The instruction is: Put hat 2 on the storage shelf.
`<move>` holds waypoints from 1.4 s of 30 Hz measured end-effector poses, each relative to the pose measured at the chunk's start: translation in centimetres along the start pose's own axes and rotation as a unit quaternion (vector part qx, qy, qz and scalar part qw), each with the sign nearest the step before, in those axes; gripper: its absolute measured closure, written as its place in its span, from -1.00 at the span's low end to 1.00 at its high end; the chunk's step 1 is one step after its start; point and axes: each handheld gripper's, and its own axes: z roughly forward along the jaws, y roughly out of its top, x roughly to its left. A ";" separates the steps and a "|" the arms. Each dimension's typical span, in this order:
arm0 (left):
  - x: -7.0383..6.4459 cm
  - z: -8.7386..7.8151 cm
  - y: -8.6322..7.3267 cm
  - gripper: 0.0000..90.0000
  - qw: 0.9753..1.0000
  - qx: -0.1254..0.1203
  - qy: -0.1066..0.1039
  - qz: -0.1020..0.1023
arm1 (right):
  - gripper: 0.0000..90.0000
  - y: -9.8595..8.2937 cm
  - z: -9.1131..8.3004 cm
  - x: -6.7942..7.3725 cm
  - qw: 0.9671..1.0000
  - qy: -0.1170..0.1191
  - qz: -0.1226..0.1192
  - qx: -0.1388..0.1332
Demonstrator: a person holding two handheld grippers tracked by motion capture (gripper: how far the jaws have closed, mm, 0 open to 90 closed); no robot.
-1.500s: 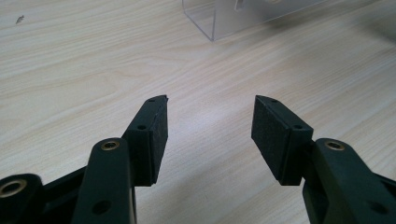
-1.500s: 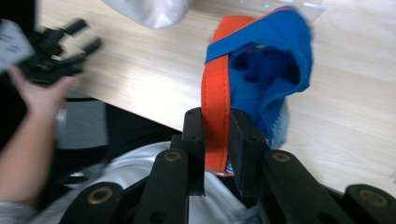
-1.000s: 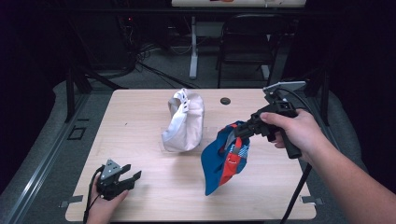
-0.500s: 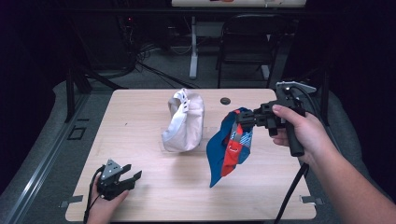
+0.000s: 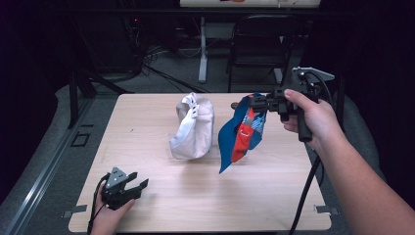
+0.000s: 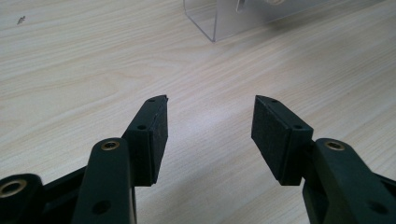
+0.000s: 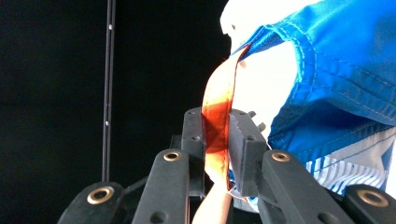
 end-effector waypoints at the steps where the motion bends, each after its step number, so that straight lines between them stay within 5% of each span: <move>1: 0.0 0.0 0.0 0.03 1.000 -0.001 -0.001 0.000 | 0.73 0.3 0.0 0.0 1.000 0.001 -0.002 0.000; 10: 0.1 0.0 0.0 0.03 1.000 -0.002 -0.002 0.001 | 0.73 3.3 -0.1 0.0 1.000 -0.013 -0.007 -0.021; 14: 0.1 0.1 0.0 0.03 1.000 -0.001 -0.002 0.002 | 0.73 4.5 -0.2 -0.7 1.000 -0.001 -0.007 -0.009; 20: 0.1 0.1 0.0 0.03 1.000 0.000 -0.002 0.002 | 0.73 5.8 -0.1 -1.9 1.000 -0.018 -0.007 -0.015; 30: 0.2 0.1 0.0 0.03 1.000 0.001 -0.003 0.000 | 0.73 6.7 0.1 -2.7 0.999 -0.034 -0.005 -0.034; 42: 0.3 0.1 0.0 0.03 1.000 0.002 -0.003 0.002 | 0.73 6.9 1.8 -3.6 0.999 -0.042 -0.001 -0.027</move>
